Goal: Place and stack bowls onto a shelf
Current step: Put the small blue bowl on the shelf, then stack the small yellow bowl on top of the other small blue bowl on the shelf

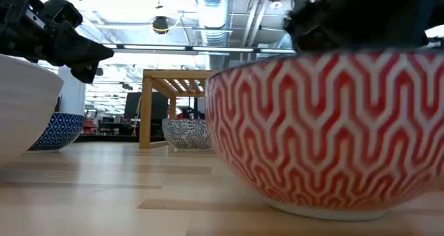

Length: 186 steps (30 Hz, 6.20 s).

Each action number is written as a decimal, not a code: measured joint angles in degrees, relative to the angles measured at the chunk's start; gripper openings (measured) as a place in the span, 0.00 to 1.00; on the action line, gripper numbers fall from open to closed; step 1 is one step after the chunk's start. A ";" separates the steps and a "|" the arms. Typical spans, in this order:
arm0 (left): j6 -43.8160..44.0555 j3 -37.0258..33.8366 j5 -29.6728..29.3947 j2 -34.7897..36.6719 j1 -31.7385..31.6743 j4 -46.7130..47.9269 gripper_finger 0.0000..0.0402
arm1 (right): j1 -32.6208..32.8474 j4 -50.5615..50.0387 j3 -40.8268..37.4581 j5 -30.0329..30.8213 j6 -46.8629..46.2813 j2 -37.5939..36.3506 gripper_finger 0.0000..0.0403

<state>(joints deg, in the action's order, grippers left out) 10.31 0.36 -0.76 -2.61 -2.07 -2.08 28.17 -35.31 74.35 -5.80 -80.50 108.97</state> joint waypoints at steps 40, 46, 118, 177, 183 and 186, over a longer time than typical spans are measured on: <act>0.01 0.00 0.01 -2.34 -0.01 0.30 0.00 | -3.99 0.24 0.00 2.61 16.87 -14.48 0.09; 0.00 0.00 0.00 -2.34 0.00 0.30 0.00 | -13.10 -3.98 1.70 6.17 20.86 -26.29 0.09; 4.11 0.00 -2.65 -2.32 -0.02 -0.15 0.00 | -77.24 -48.22 35.10 -3.20 73.09 -10.55 0.41; 21.85 15.61 -6.97 -15.04 0.02 -2.15 0.02 | -28.68 41.17 -27.74 2.82 67.25 -54.58 0.36; 27.44 24.77 1.40 -19.63 2.04 12.75 0.18 | -28.68 41.22 -27.74 2.82 65.54 -54.55 0.36; 26.64 33.02 4.40 -24.43 4.50 20.58 0.28 | -28.68 41.20 -27.74 2.82 65.54 -54.55 0.36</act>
<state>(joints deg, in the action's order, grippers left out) 36.95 33.38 3.64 -27.04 2.44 18.50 -0.51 5.89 46.61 -2.98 -14.96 54.41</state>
